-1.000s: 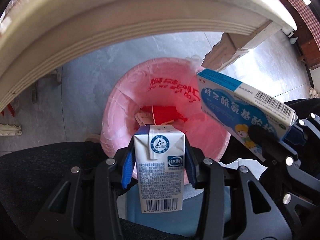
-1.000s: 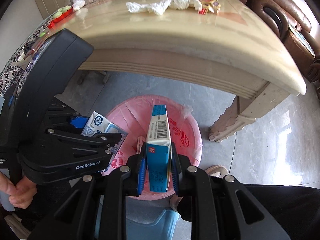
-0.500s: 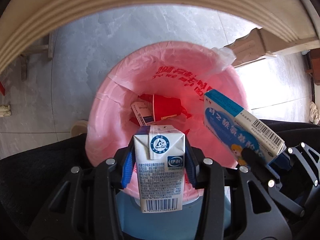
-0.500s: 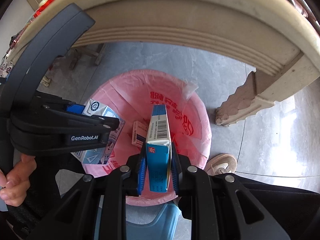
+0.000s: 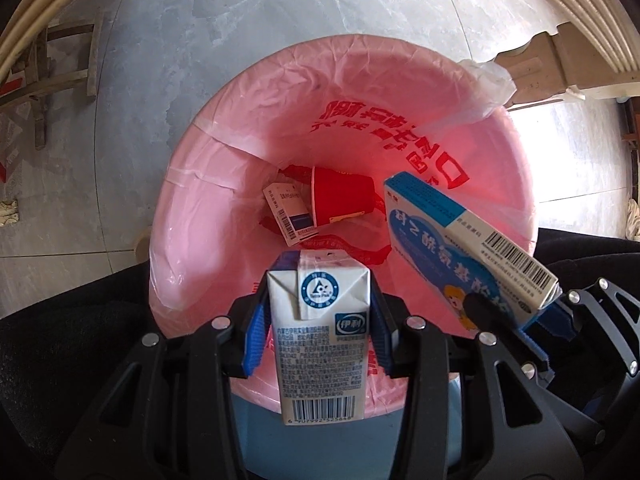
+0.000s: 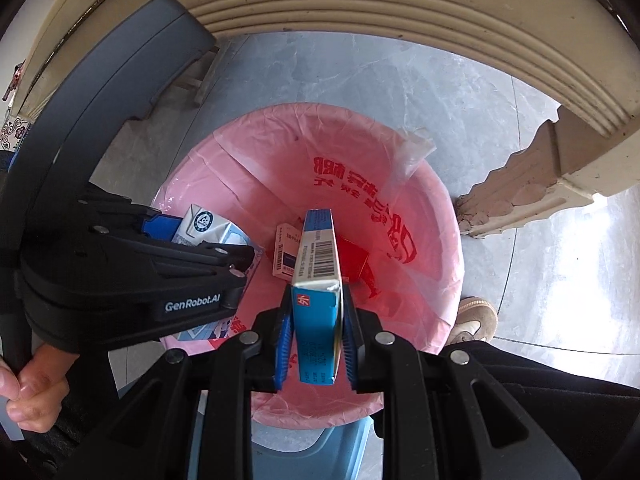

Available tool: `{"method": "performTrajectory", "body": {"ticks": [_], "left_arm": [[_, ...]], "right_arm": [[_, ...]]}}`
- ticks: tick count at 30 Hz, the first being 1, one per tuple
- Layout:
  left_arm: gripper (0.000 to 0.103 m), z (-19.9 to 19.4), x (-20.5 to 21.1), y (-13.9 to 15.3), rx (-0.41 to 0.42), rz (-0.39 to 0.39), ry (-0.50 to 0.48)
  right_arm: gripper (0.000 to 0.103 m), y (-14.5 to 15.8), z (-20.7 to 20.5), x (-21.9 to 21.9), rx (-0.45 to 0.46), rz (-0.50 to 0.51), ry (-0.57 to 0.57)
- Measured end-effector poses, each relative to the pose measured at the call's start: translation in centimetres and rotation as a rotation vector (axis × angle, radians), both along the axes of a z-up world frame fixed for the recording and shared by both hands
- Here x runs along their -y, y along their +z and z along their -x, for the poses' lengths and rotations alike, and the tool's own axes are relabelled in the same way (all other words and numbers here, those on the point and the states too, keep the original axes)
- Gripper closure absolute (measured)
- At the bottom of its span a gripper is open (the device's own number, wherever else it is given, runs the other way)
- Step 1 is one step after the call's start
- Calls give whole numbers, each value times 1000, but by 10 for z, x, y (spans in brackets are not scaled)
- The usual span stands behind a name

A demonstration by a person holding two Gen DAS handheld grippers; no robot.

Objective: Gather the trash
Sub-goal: 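Lower both tools over the pink bin and open them to drop carton and box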

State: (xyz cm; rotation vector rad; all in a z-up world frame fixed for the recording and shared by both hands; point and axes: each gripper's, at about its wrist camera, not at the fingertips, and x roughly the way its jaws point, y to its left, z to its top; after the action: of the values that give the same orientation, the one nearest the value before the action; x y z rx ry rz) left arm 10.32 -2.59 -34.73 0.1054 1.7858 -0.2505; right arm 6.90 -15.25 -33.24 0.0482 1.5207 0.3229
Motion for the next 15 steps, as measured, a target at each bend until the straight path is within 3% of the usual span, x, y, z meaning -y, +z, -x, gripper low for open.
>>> {"method": "performTrajectory", "body": {"ticks": [7,8,9,11,15], "left_arm": [[59,-3,-1,-9,-22,-24,1],[54,-4,0,-10,-23,-28,0],[48,-4,0,-9,-23,-33,-2],[48,-5,0,-8,-14,-44,-5],[43,-5,-3,-9,-15,-47,-5]], "right_arm": [[79,-7,-2,-4,-12,13,10],[75,-9,-3,-4,-9,19,10],[65,-8,-3,-4,0,23,10],[56,-6,-4,-4,15,40,7],[56,-6,-4,-1,15,38,-1]]}}
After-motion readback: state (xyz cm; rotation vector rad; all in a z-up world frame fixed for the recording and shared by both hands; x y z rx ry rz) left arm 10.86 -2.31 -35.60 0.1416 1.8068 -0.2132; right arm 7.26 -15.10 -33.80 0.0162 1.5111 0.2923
